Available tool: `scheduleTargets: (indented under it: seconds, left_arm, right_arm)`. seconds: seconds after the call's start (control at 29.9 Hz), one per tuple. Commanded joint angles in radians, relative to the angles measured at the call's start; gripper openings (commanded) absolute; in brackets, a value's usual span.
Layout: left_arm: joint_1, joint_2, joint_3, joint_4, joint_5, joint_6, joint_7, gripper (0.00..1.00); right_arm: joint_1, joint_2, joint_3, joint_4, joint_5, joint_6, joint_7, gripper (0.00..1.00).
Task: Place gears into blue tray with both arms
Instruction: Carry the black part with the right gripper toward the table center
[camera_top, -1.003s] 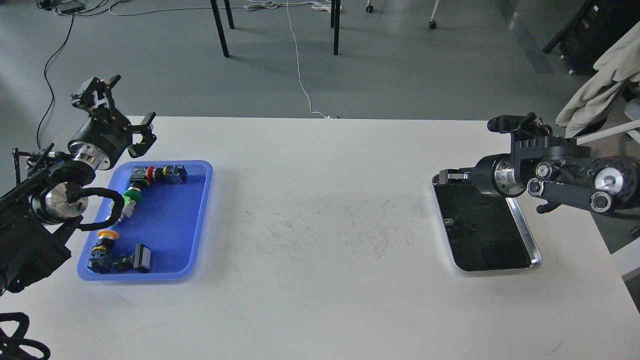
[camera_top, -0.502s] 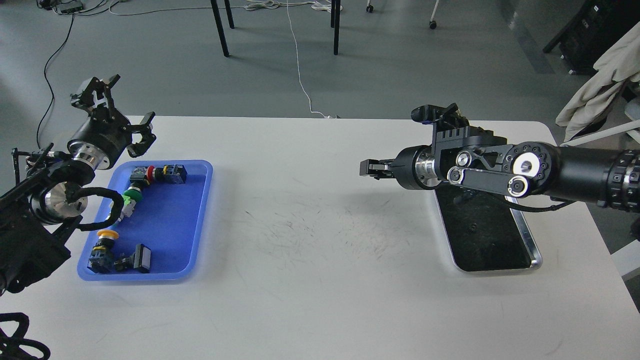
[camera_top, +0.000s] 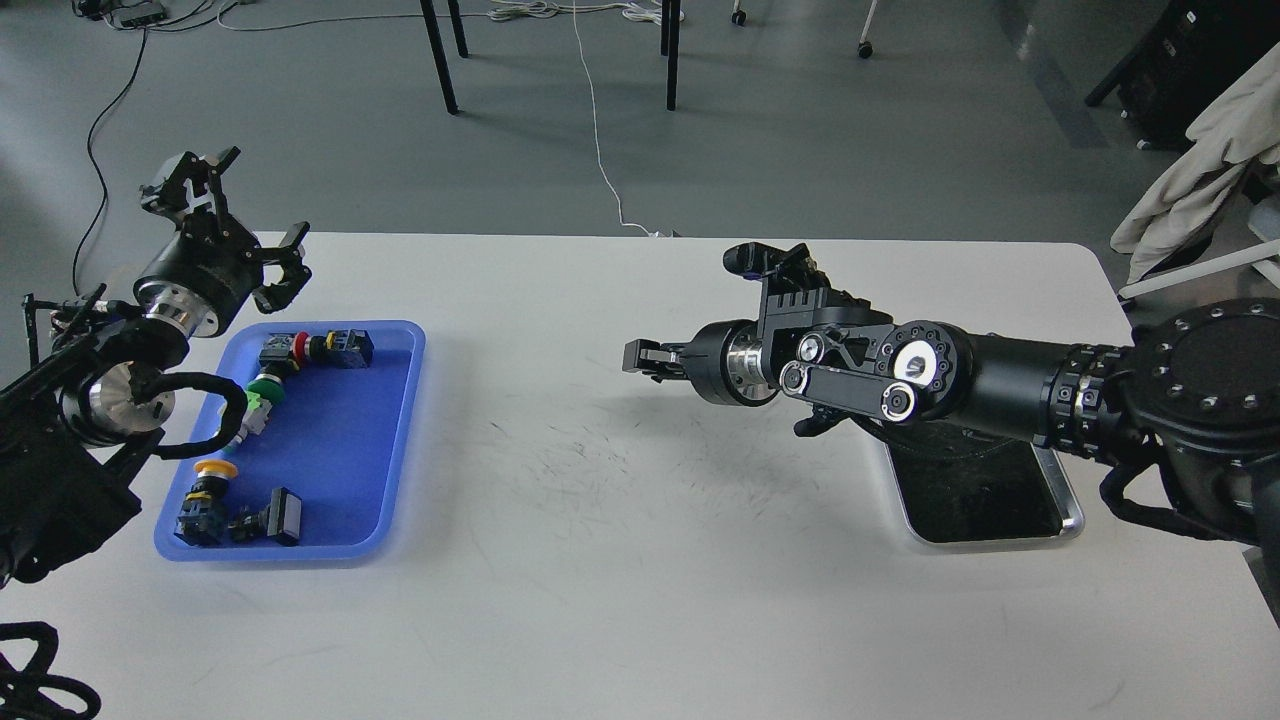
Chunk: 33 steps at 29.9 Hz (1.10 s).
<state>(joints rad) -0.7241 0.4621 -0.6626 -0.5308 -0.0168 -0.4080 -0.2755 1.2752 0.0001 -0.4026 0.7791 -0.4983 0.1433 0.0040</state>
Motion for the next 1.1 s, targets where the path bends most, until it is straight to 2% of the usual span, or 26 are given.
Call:
scheduleTargets:
  seconds: [0.0, 0.43, 0.84, 0.94, 1.07]
  left_arm:
    - [0.002, 0.000, 0.000, 0.000, 0.000, 0.000, -0.001, 0.99]
    - [0.006, 0.001, 0.000, 0.000, 0.000, -0.002, -0.001, 0.99]
    - [0.005, 0.000, -0.002, -0.002, 0.000, -0.002, -0.002, 0.99]
    - [0.005, 0.000, 0.000, -0.002, 0.000, 0.000, -0.001, 0.99]
    - [0.006, 0.000, 0.000, -0.002, 0.000, 0.000, -0.002, 0.99]
  right_arm:
    - [-0.007, 0.000, 0.050, 0.012, 0.017, -0.002, 0.002, 0.02]
    - [-0.019, 0.000, 0.067, 0.129, 0.122, -0.017, 0.014, 0.03]
    - [-0.059, 0.000, 0.067, 0.152, 0.132, -0.017, 0.014, 0.07]
    - [-0.068, 0.000, 0.067, 0.152, 0.132, -0.017, 0.014, 0.10]
    - [-0.073, 0.000, 0.067, 0.152, 0.132, -0.016, 0.014, 0.23]
